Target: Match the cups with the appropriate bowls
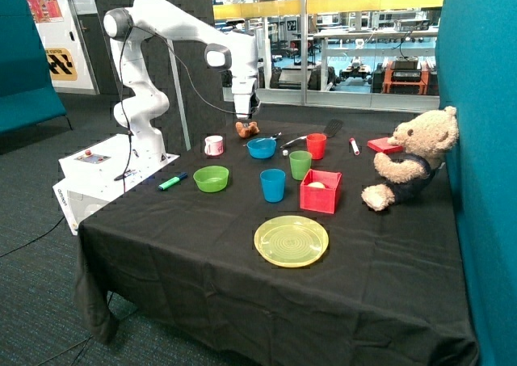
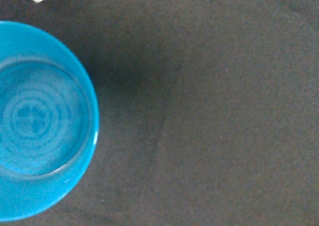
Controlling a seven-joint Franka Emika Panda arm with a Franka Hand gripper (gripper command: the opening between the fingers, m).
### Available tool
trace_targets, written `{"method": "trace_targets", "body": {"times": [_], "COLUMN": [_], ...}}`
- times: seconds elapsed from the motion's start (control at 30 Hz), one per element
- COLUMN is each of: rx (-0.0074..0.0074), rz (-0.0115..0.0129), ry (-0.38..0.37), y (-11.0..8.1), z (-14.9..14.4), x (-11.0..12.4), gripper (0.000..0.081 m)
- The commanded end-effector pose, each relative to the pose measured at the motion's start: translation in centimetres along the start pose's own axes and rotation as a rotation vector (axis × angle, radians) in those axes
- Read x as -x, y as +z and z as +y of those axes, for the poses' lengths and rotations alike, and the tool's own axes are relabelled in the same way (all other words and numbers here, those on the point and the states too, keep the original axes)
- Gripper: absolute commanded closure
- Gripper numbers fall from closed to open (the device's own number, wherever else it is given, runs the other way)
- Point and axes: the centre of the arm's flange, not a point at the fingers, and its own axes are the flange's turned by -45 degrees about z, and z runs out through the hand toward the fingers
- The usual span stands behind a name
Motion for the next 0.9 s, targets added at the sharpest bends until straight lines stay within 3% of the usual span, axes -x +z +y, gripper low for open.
{"method": "trace_targets", "body": {"times": [0.0, 0.5, 0.87], "rx": [-0.0002, -0.0002, -0.0002], "rz": [0.0002, 0.0002, 0.0002], "ry": [-0.007, 0.005, -0.067], "y": [0.4, 2.3, 2.9], "z": [2.0, 5.3, 5.9], "x": [-1.0, -2.1, -4.8], "gripper": [0.0462, 0.0453, 0.0463]}}
